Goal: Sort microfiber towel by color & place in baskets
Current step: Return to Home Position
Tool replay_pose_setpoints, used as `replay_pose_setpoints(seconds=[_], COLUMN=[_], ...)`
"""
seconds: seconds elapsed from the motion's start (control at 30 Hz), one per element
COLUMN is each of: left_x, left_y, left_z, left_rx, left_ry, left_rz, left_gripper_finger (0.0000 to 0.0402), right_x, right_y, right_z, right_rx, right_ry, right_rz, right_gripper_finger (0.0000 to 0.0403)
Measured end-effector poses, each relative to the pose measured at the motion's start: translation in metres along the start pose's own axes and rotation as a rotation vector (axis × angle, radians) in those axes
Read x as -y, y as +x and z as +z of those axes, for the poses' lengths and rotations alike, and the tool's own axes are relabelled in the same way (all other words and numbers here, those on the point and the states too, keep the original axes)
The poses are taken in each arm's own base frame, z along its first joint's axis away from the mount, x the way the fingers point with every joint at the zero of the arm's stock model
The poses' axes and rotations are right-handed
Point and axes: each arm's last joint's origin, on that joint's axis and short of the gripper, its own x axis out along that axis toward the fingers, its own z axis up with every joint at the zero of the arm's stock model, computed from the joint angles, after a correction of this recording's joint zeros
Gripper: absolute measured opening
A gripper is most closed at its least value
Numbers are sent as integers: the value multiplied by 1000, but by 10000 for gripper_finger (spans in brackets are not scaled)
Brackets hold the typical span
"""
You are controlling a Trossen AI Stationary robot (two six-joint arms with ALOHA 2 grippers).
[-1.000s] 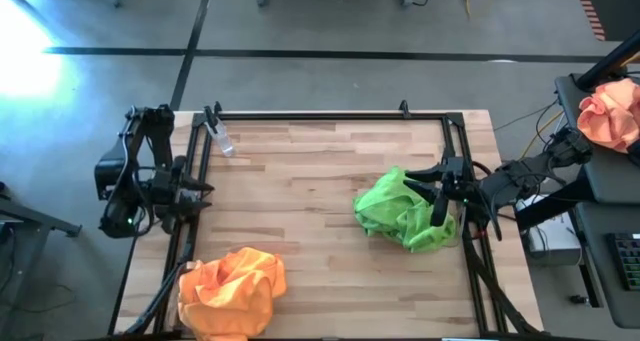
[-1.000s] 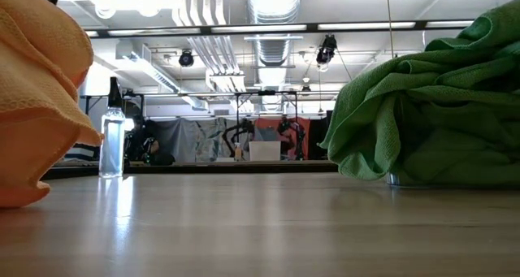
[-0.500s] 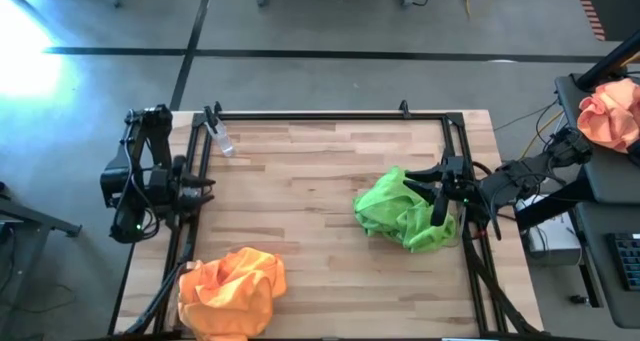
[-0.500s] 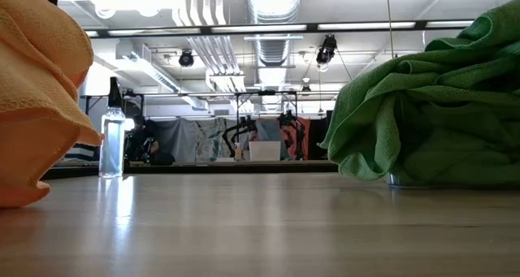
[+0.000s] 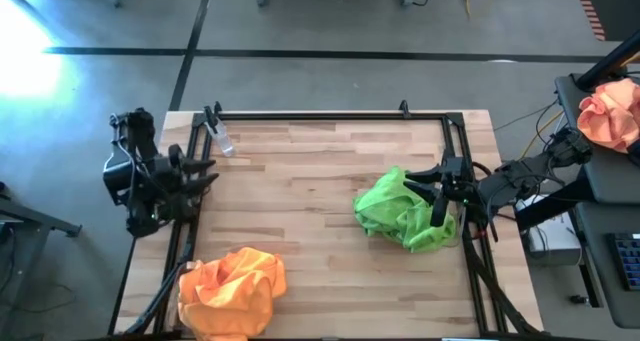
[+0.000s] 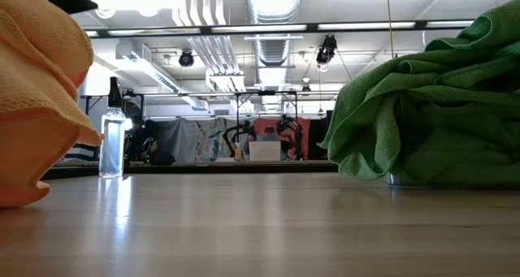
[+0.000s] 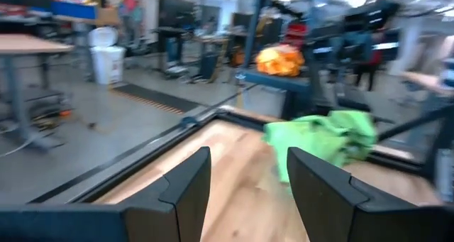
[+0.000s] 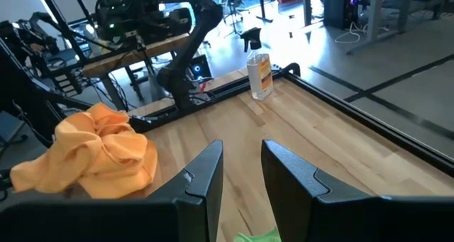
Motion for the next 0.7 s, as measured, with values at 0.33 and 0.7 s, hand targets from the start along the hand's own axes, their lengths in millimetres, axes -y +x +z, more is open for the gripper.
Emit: replay_pose_setpoints(seconds=[0.33, 0.7], left_x=[-21, -41], left_y=[6, 5], left_z=[1, 3], left_rx=[-15, 55], left_ry=[-12, -66], left_rz=[257, 594], left_gripper_finger=[171, 171], right_x=[0, 0], right_y=[0, 0], right_z=[0, 0], right_rx=[-1, -3], right_ry=[-1, -3], right_rz=[1, -1], right_gripper_finger=[91, 91])
